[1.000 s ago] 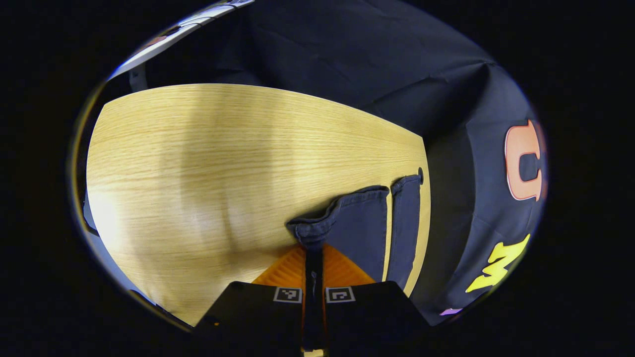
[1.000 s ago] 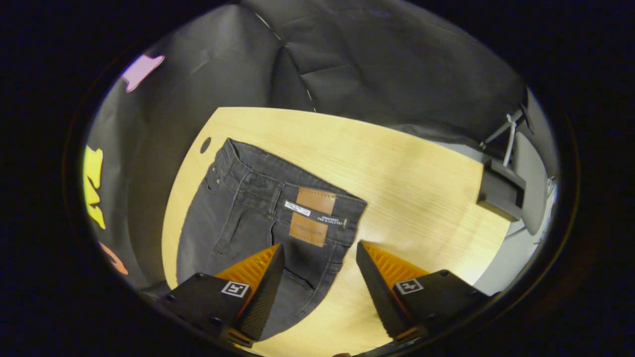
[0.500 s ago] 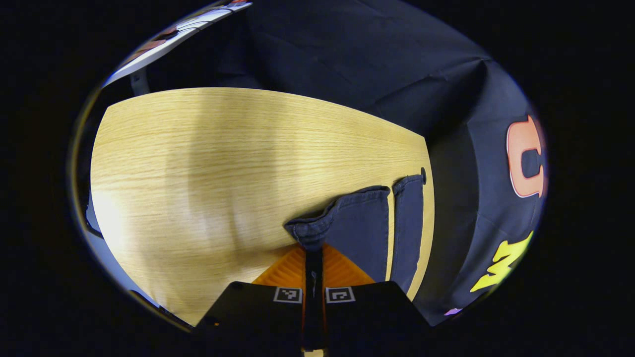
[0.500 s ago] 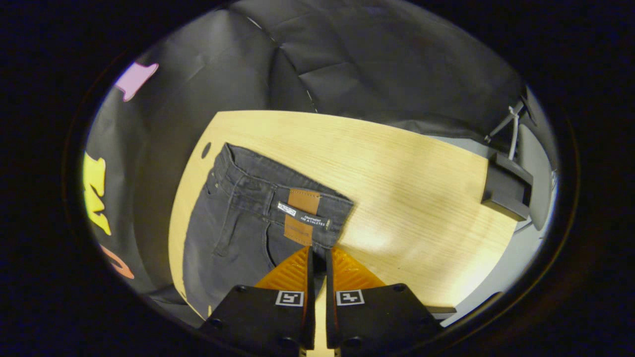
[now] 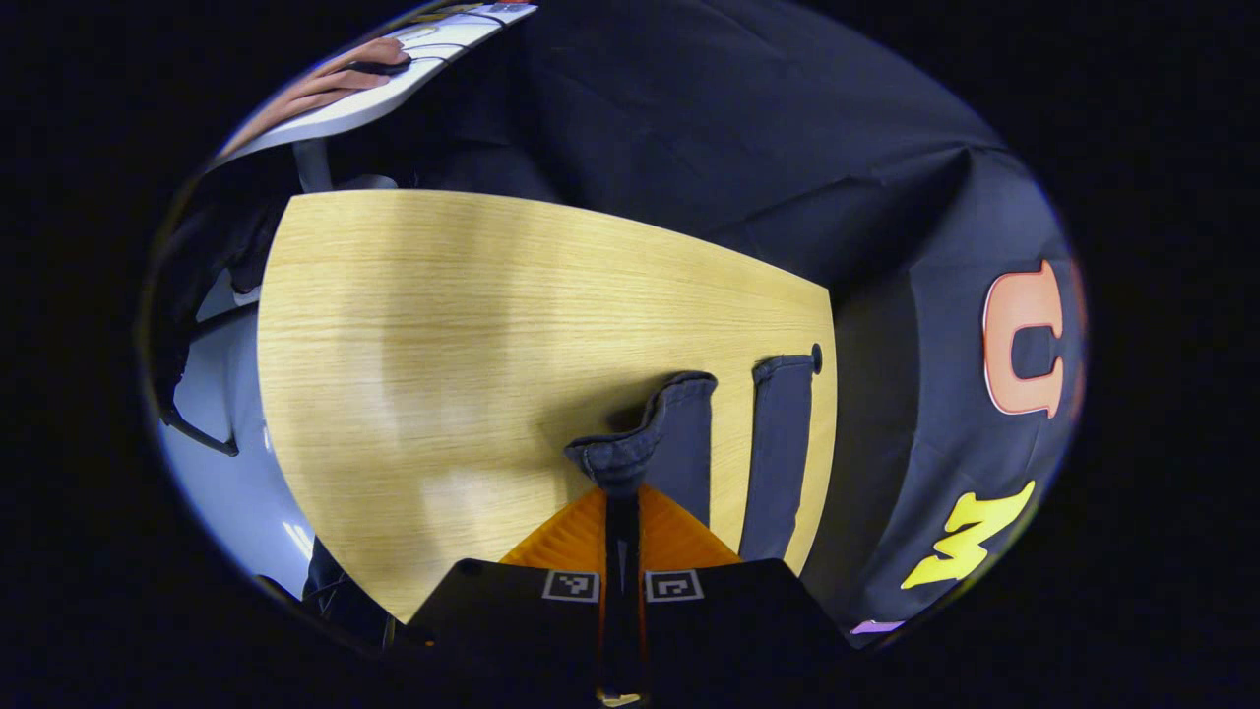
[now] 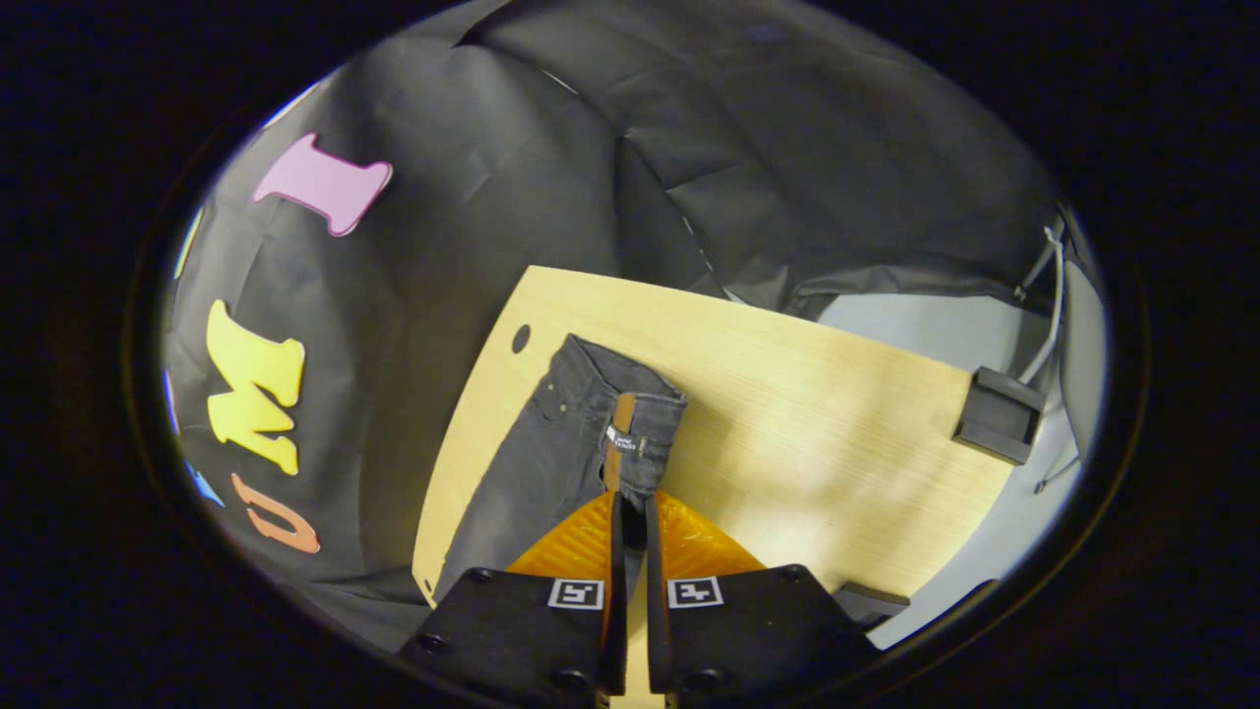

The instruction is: Grasp the waist and the cuffs of the jeans and fold them to make the two legs overlap; first hold the waist and fold one-third of the jeans toward the cuffs, then hold the cuffs and fold the remaining one-third in the same direction to finish folding.

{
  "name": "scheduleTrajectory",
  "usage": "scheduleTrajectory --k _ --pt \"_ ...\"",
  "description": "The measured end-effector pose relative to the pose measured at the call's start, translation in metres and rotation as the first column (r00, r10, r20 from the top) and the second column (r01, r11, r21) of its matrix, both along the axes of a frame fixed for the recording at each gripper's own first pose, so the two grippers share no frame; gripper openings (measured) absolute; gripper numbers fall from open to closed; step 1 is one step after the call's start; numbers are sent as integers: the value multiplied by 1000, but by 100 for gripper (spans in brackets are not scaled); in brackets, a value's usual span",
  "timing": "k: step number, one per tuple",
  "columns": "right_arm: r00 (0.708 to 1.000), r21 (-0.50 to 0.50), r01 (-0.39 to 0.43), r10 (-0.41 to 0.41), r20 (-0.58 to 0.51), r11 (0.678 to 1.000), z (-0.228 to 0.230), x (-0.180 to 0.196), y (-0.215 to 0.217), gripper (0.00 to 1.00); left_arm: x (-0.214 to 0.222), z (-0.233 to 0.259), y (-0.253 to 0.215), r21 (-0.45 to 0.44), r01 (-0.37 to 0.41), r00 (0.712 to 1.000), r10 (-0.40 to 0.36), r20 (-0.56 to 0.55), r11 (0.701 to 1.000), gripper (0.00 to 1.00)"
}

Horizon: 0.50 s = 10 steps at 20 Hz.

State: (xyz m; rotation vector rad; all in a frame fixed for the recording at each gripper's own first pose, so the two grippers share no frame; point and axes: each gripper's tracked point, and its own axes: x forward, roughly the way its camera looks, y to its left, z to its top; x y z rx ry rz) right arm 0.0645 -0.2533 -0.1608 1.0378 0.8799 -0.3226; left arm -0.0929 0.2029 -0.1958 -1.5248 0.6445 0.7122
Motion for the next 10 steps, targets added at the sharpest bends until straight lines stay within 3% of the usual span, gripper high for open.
scheduleTrajectory --k 3,7,10 --pt "1000 28 -10 9 21 1000 18 18 2 5 17 34 5 -12 -5 999 5 45 1000 3" --pt "999 70 -25 22 48 997 34 60 4 9 65 65 14 22 30 996 -31 88 999 3" --pt "997 97 -38 30 73 995 38 105 9 9 106 68 19 7 10 995 -11 97 1000 3"
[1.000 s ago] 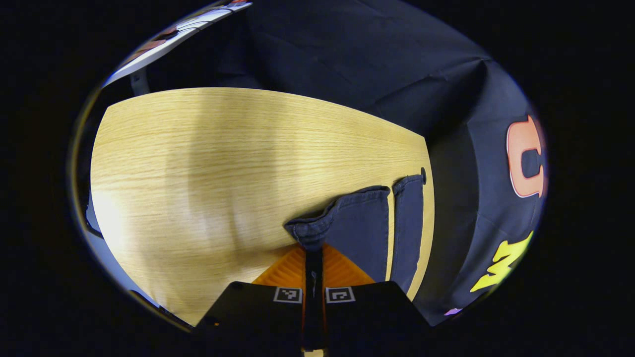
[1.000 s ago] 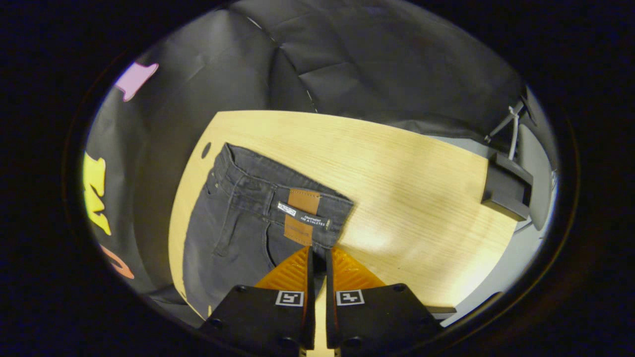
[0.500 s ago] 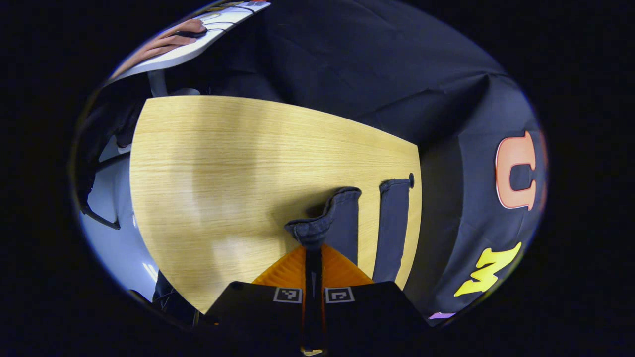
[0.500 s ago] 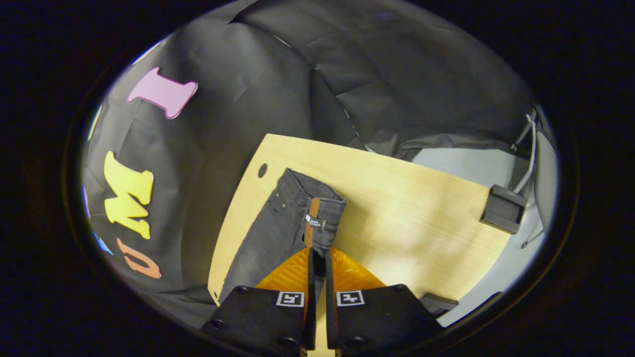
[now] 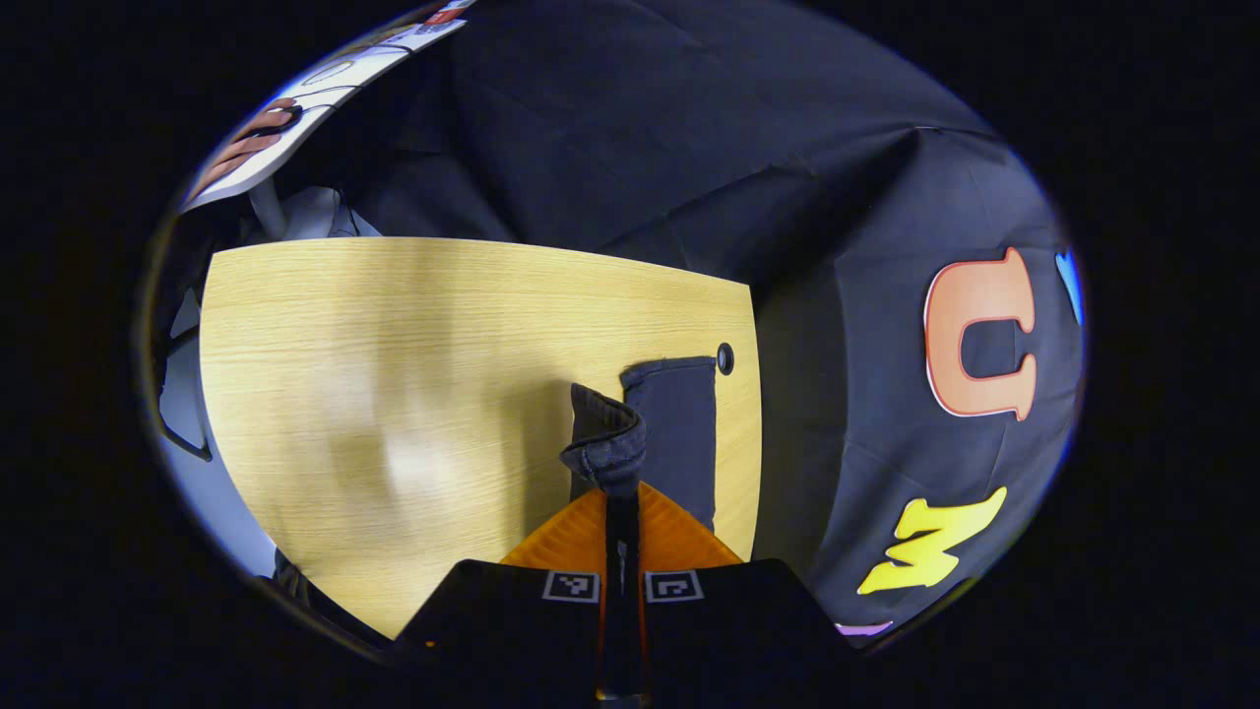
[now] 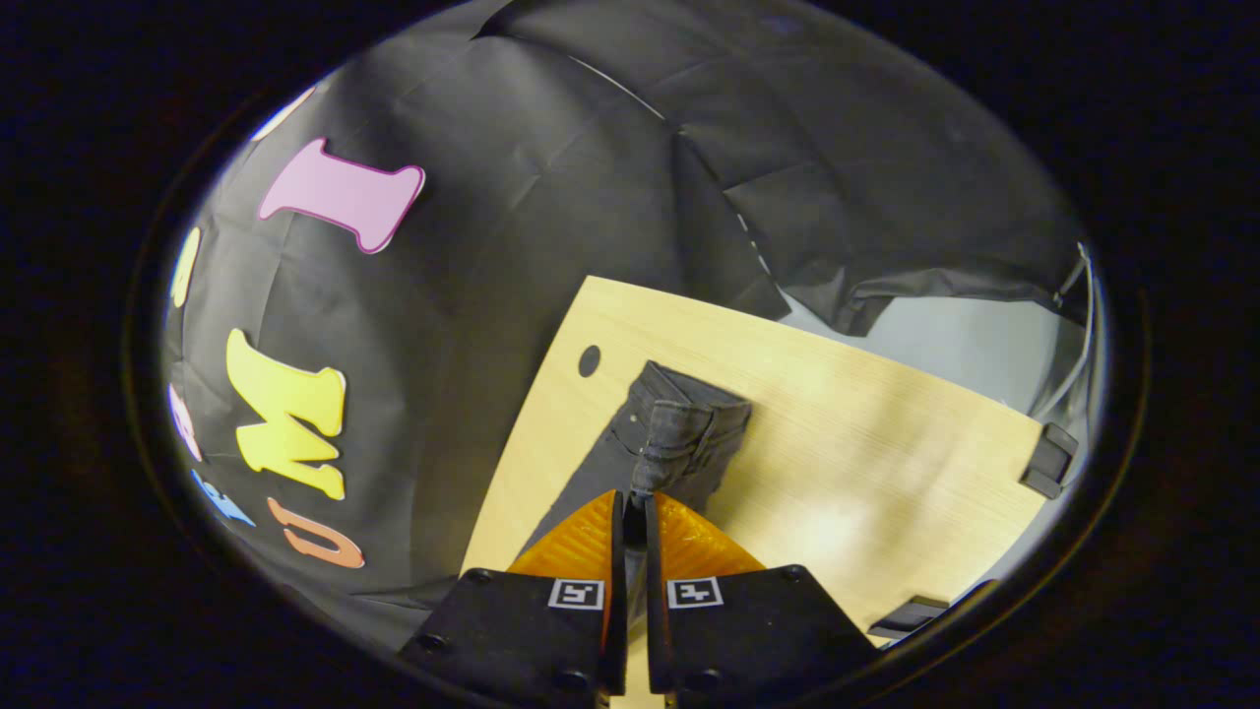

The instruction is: Grasp the waist and the cuffs of the jeans and fold them to make the two legs overlap; first hold the waist and fold one-third of the jeans toward the cuffs, then hold the cuffs and fold the remaining one-third in the same direction to finish folding.

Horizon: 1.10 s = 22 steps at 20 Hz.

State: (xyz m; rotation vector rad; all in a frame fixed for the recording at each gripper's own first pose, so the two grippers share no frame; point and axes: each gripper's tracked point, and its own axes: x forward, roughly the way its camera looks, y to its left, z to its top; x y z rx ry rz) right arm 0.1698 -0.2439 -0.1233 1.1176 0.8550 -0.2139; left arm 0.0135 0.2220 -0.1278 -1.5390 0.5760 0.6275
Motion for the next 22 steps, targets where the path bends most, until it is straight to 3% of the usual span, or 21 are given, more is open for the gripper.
scheduleTrajectory --k 4,10,16,20,21,22 --pt "1000 52 -2 1 31 999 -5 60 11 9 49 -10 12 14 -6 1000 6 -15 1000 3" --pt "998 20 -44 43 34 999 -40 124 30 9 119 -36 15 79 24 996 -17 -85 997 3" --pt "999 -22 -42 43 32 999 -81 169 37 9 182 -37 14 217 132 987 -109 -114 967 3" --pt "999 -54 -45 46 16 998 -111 186 39 9 216 -51 7 239 161 982 -132 -136 957 3" --pt "999 -60 -46 47 11 997 -116 188 40 5 219 -56 6 248 167 980 -135 -143 954 3" --pt "999 -64 -46 47 5 997 -121 189 40 9 222 -62 5 255 173 979 -136 -154 951 3"
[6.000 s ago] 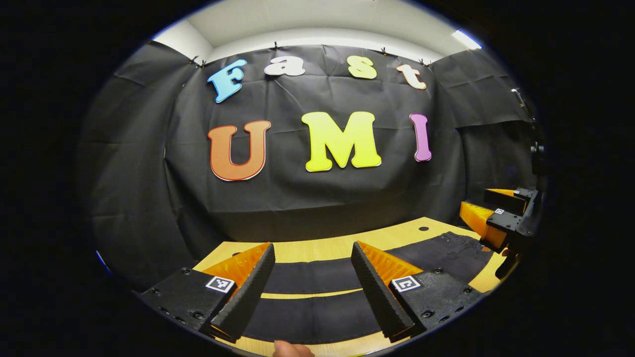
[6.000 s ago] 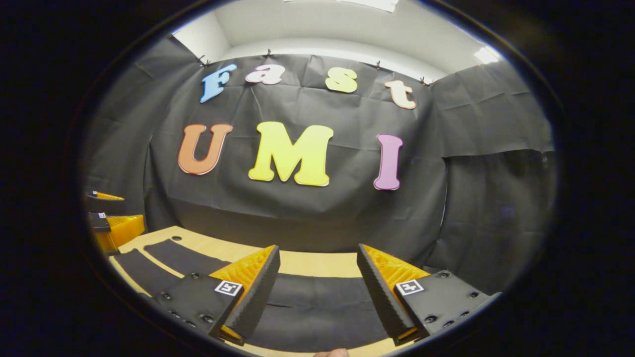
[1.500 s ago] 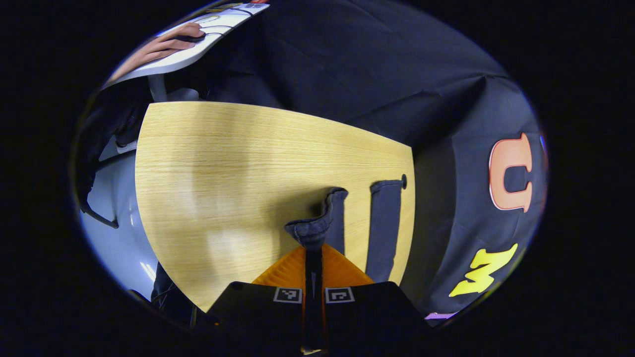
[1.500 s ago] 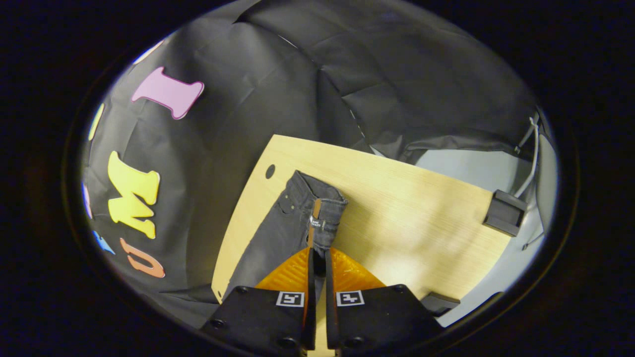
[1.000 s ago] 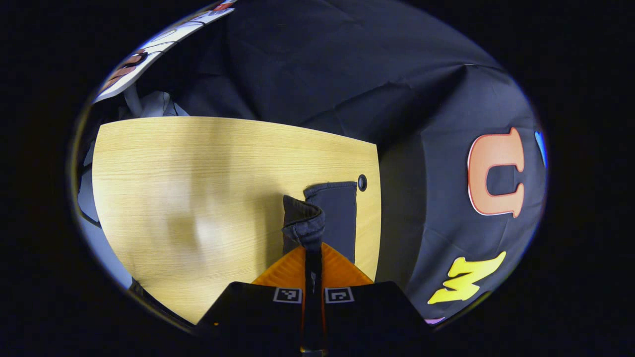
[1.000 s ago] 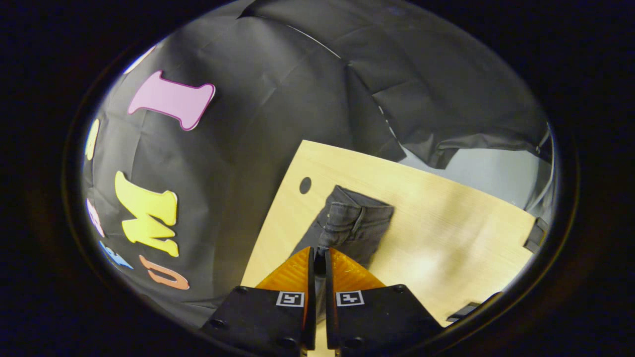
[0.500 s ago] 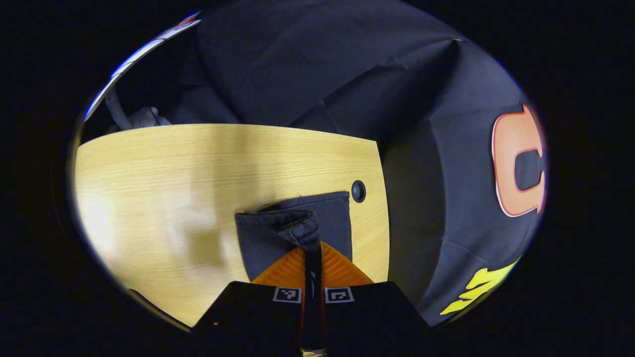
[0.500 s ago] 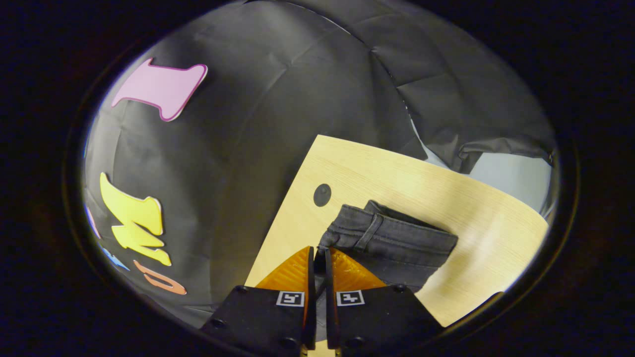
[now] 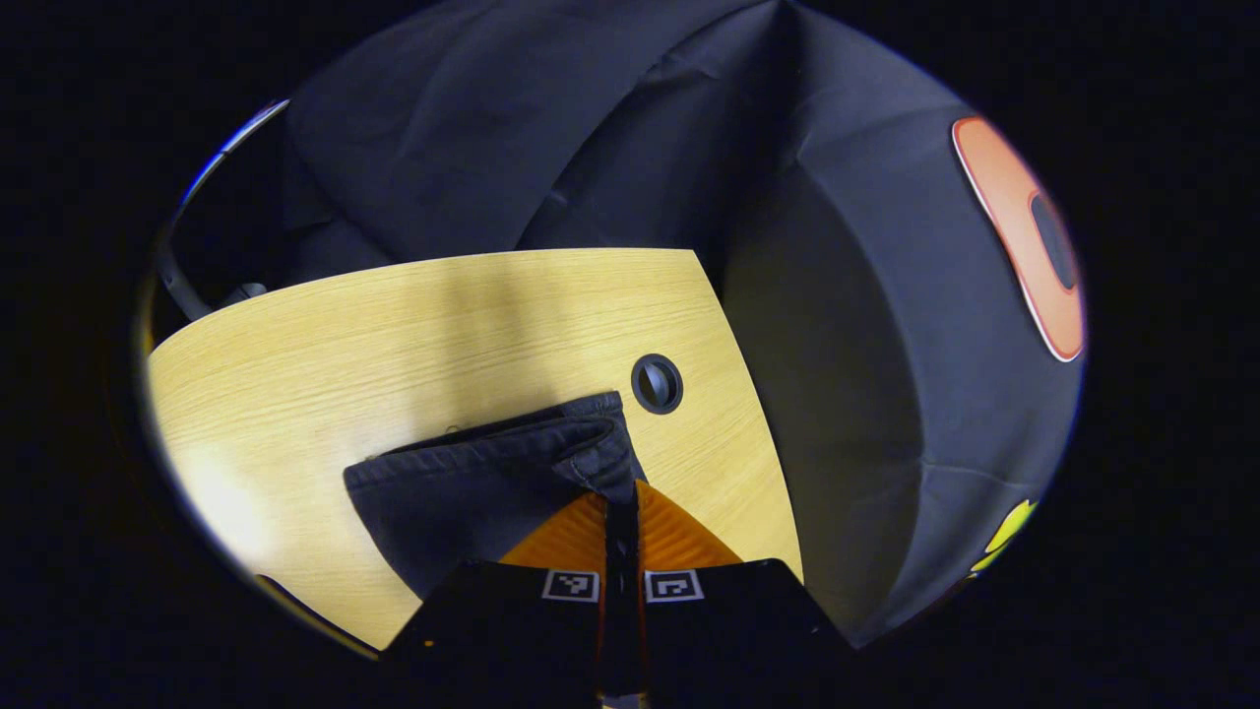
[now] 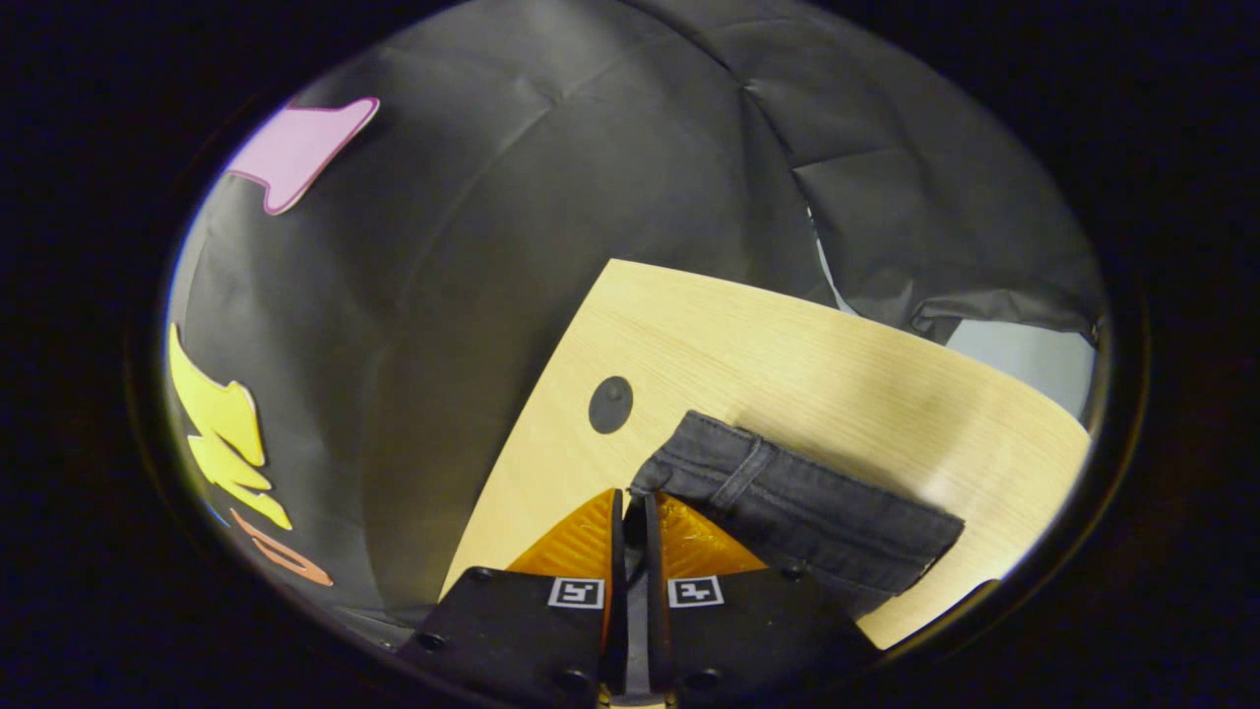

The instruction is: Grasp the waist and the cuffs of the jeans and fold them to make the two legs overlap; first hold the waist and fold one-third of the jeans toward the cuffs, then hold the cuffs and fold the remaining one-third in the same direction to finish folding.

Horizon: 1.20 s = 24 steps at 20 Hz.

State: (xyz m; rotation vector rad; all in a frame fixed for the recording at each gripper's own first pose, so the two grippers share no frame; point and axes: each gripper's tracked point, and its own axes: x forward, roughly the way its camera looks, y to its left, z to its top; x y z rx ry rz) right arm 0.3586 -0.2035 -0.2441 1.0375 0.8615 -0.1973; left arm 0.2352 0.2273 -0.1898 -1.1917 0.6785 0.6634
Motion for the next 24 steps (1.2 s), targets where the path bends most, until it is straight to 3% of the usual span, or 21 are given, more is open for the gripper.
scheduleTrajectory --k 6,7,9,10,11,12,14,17,20,21,23,24 --pt "1000 7 -4 4 0 1000 -11 6 8 7 8 -11 4 77 25 1000 -25 2 997 5" --pt "1000 9 -8 8 4 1000 -12 8 11 11 15 -7 2 105 46 998 -49 26 993 0" --pt "998 26 -34 32 47 999 -2 7 21 67 17 10 9 221 79 993 -95 63 972 48" --pt "997 -18 -52 53 52 998 -3 6 21 94 19 21 14 283 75 991 -104 89 956 72" --pt "995 -51 -73 75 58 996 -1 4 22 92 22 31 14 321 69 986 -113 122 945 89" --pt "993 -67 -90 95 71 994 2 3 25 98 25 43 11 338 65 977 -128 168 939 89" --pt "989 -67 -103 110 104 992 18 -4 29 98 28 75 -1 375 58 944 -173 281 925 90" --pt "980 -81 -94 107 169 992 50 -20 28 98 26 146 -24 485 11 843 -269 466 874 92" --pt "971 -115 -80 103 215 990 76 -47 16 98 5 200 -52 611 -31 771 -370 518 791 96" --pt "970 -132 -72 100 223 989 82 -59 10 98 -7 219 -62 671 -41 761 -412 501 741 98" --pt "972 -146 -63 94 214 987 84 -88 0 98 -27 240 -78 790 -61 744 -500 444 611 98" --pt "976 -135 -55 82 203 989 83 -102 -4 98 -37 256 -91 845 -81 741 -535 406 529 98"
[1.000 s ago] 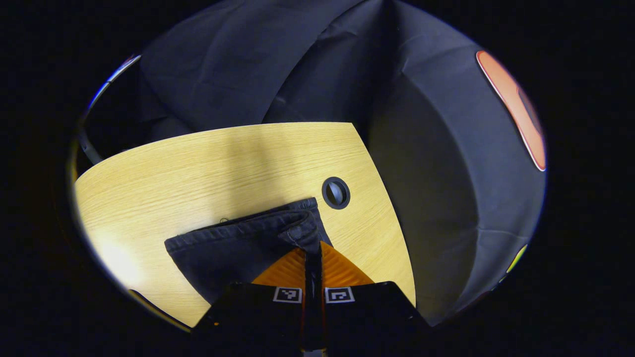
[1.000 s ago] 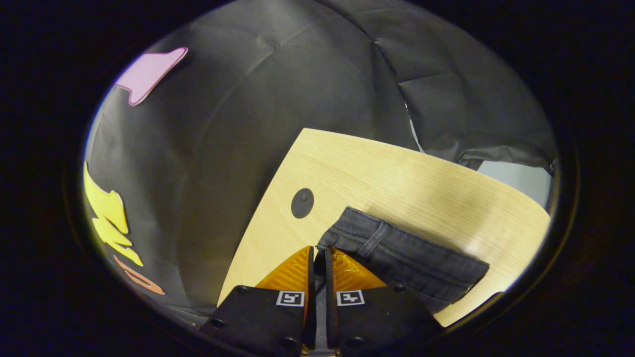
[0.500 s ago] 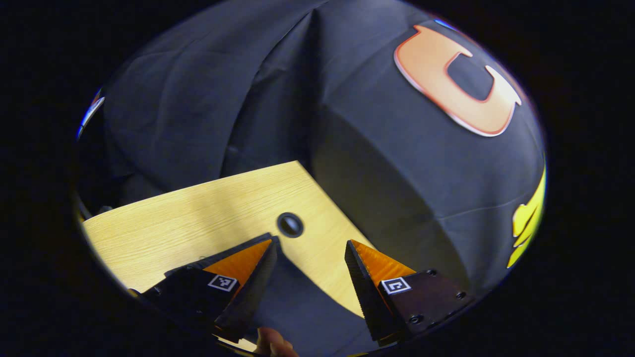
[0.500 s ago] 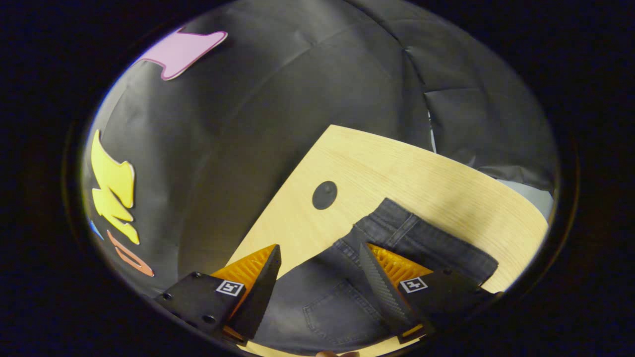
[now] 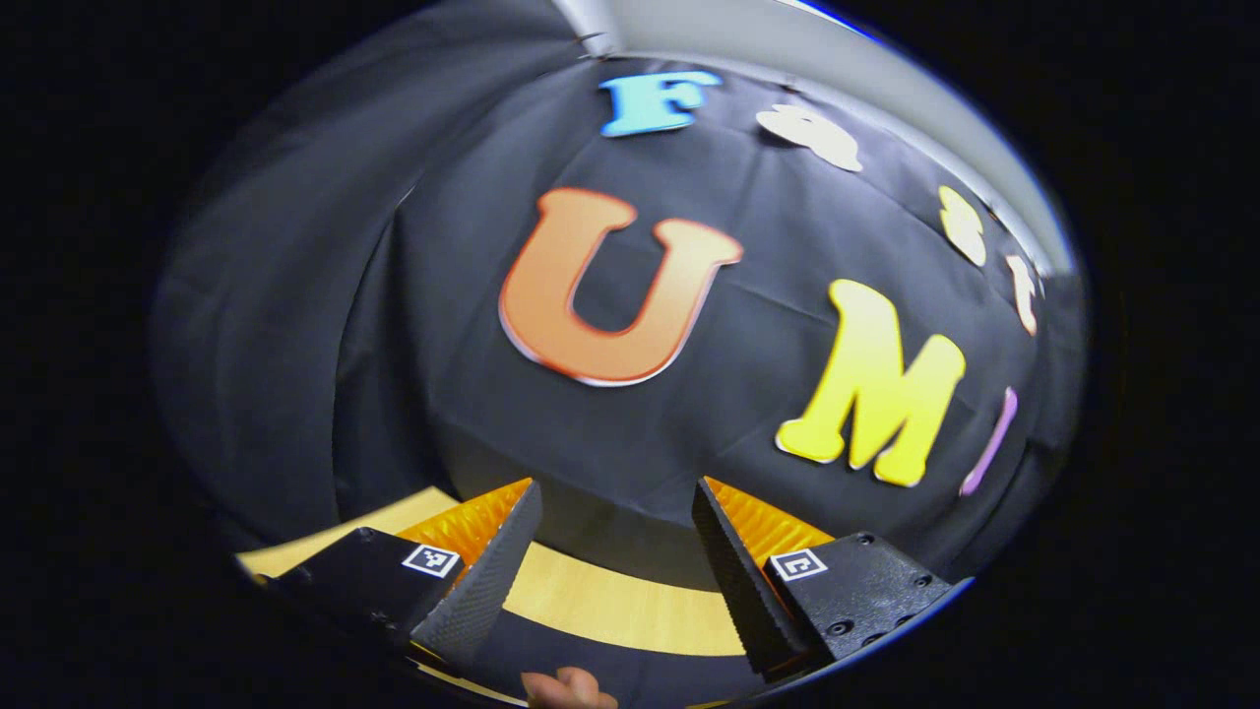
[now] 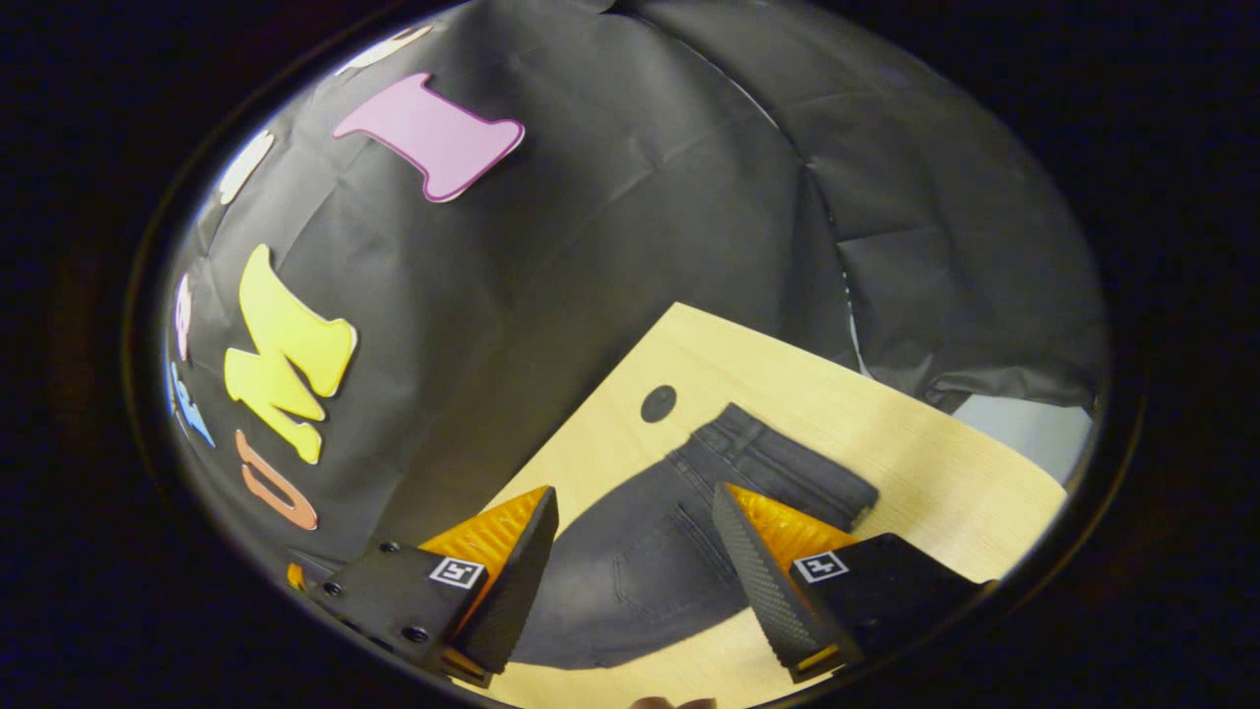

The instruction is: Grasp the waist and the cuffs of the jeans and fold them to make the two legs overlap; first hold the waist and fold one-third of the jeans toward the cuffs, then hold the cuffs and fold the remaining one-third in the same direction to finish folding.

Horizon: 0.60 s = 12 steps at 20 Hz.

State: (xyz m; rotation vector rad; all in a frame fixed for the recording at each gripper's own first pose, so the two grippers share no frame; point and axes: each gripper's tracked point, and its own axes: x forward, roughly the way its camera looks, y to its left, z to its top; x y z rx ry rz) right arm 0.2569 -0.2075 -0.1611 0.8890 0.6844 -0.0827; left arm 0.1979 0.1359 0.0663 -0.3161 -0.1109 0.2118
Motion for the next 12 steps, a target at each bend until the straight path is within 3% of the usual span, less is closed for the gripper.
scheduleTrajectory --k 1,2,3,4,6,7,8,12 --pt "1000 15 21 -21 -14 1000 -3 -13 -5 98 -5 9 -14 64 3 1000 -4 11 998 100" --pt "998 42 49 -48 -32 998 -7 -26 -10 92 -14 14 -27 89 28 1000 -29 12 996 98" --pt "996 75 81 -78 -51 994 -12 -37 -15 98 -26 16 -39 87 59 998 -61 14 994 98" --pt "991 102 115 -108 -75 988 -20 -47 -20 98 -39 15 -50 71 72 997 -73 16 995 93" --pt "980 140 174 -158 -119 975 -36 -64 -31 98 -60 7 -63 81 68 998 -68 2 994 98" --pt "975 162 199 -178 -136 966 -41 -68 -33 91 -72 2 -70 113 59 998 -57 -15 992 98" --pt "968 178 224 -198 -151 958 -48 -71 -34 98 -82 -2 -72 136 45 999 -41 -31 990 98" --pt "956 193 258 -220 -195 947 -63 -76 -35 98 -104 -10 -89 157 63 997 -55 -53 986 98"
